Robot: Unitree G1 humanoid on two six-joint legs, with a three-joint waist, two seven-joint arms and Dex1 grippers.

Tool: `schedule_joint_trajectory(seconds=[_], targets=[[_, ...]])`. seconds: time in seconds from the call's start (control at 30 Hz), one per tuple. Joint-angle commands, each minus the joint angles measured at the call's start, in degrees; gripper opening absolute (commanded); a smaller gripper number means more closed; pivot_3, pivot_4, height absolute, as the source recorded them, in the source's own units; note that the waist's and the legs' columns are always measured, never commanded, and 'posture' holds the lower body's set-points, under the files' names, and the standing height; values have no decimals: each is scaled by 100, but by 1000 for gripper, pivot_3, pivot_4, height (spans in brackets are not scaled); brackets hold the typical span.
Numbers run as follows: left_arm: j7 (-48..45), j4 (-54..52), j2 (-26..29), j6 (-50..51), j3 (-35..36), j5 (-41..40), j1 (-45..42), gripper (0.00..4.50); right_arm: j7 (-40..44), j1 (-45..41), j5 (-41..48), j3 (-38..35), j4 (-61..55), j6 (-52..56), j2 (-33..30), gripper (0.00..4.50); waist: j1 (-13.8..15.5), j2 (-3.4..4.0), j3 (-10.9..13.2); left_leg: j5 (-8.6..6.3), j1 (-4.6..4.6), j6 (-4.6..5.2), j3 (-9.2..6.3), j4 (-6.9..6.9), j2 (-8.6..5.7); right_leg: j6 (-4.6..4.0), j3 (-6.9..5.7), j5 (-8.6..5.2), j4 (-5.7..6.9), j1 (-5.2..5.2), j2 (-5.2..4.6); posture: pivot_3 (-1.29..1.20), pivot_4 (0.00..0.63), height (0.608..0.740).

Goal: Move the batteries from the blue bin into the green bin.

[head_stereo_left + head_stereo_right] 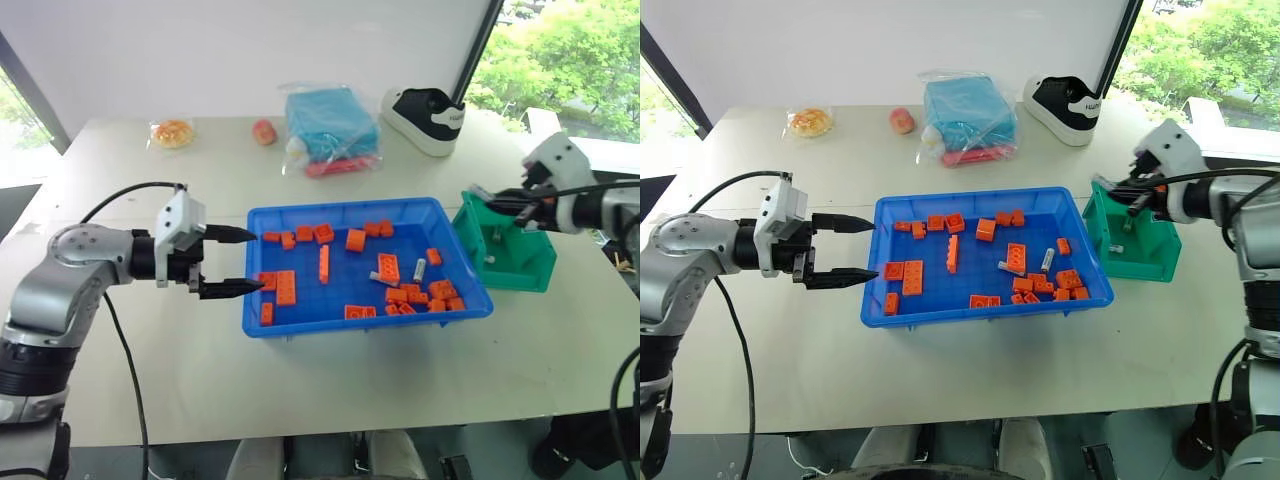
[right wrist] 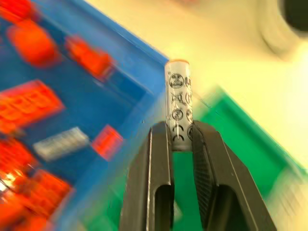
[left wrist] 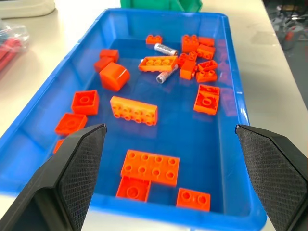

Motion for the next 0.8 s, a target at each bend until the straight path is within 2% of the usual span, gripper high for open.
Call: schedule_joint_trajectory(seconds=[0.03, 0.17, 0.2, 0.4, 0.53, 0.67, 0.8], targets=[[-38, 27, -38, -145, -5, 39, -203, 4500, -196, -19, 5, -144, 81, -342, 69, 2018, -22, 8, 1, 0, 0, 0, 2, -1, 0, -4, 1, 3, 1, -1, 0, 0, 150, 725], [-65, 108, -71, -172, -42, 60, -333, 4500, -636, -236, -303, 27, 273, -817, 195, 4115, -8, 15, 3, 0, 0, 1, 4, 1, 0, -3, 2, 3, 2, -1, 0, 0, 150, 725], [-72, 130, -73, -184, -39, 68, -353, 4500, -636, -308, -303, 62, 251, -813, 214, 4454, -4, 15, 3, 0, -1, 1, 4, 2, 0, -3, 2, 3, 1, -2, 0, 0, 150, 725], [-73, 132, -81, -212, -1, 102, -329, 4500, -53, -574, 245, 204, -503, -1026, 503, 4454, 19, 15, 3, 0, -3, 1, -2, 3, 0, -2, 4, 2, 0, -1, 0, 0, 150, 725], [-33, 53, -104, -204, 1, 100, -256, 4500, 671, -632, 465, 808, -1035, -776, 617, 4454, 16, 15, 3, 0, -3, 2, -7, 3, 2, -3, 4, 3, 1, 0, 1, 0, 150, 725], [14, 23, -147, -179, -15, 94, -255, 4500, 1079, -768, 80, 1637, -590, -979, 770, 4454, 35, 2, -4, 0, -4, 2, -10, 10, 1, -2, 4, 1, -2, 5, 0, 0, 150, 725], [71, -20, -165, -180, 2, 98, -239, 4500, 1470, -833, -64, 2086, -164, -1179, 982, 4454, 26, 2, -4, 0, -6, 2, -10, 10, -1, -4, 4, 2, -2, 4, -1, 0, 150, 725]])
